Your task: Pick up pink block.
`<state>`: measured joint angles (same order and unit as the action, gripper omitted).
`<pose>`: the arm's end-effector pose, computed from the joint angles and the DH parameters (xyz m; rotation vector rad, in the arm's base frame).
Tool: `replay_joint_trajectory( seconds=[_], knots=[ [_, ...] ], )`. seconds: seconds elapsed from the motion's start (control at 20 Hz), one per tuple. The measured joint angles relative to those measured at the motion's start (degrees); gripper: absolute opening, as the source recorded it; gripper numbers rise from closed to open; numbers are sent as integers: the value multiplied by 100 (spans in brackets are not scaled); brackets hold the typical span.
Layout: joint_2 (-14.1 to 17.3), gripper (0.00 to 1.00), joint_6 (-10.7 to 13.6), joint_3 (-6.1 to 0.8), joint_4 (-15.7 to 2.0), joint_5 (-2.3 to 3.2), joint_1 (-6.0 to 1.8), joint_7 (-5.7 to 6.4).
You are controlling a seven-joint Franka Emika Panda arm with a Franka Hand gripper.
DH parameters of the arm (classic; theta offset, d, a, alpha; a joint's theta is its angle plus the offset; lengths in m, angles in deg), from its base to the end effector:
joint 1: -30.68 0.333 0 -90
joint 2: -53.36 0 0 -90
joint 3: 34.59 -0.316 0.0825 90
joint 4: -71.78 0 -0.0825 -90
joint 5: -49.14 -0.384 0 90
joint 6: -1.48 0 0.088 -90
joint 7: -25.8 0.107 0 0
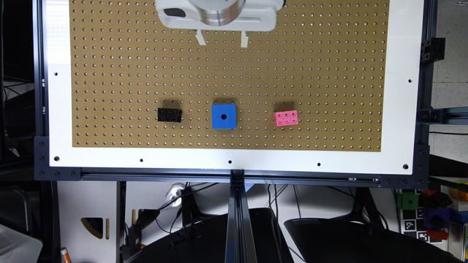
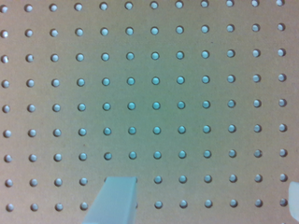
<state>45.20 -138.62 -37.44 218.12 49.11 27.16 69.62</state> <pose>0.4458 -0.0055 0.3223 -2.9013 1.1880 -0.0525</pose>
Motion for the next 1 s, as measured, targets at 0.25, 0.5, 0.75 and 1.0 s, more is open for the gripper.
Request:
replay_joint_trajectory(
  seconds=[0.25, 0.5, 0.75, 1.0],
  knots=[
    [575, 100, -5, -495, -686, -52, 26, 450],
    [1527, 100, 3, -711, -1649, -51, 22, 632],
    [1902, 100, 33, -885, -2072, -49, 26, 787],
    [1921, 100, 57, -986, -2134, -49, 25, 881]
  ],
)
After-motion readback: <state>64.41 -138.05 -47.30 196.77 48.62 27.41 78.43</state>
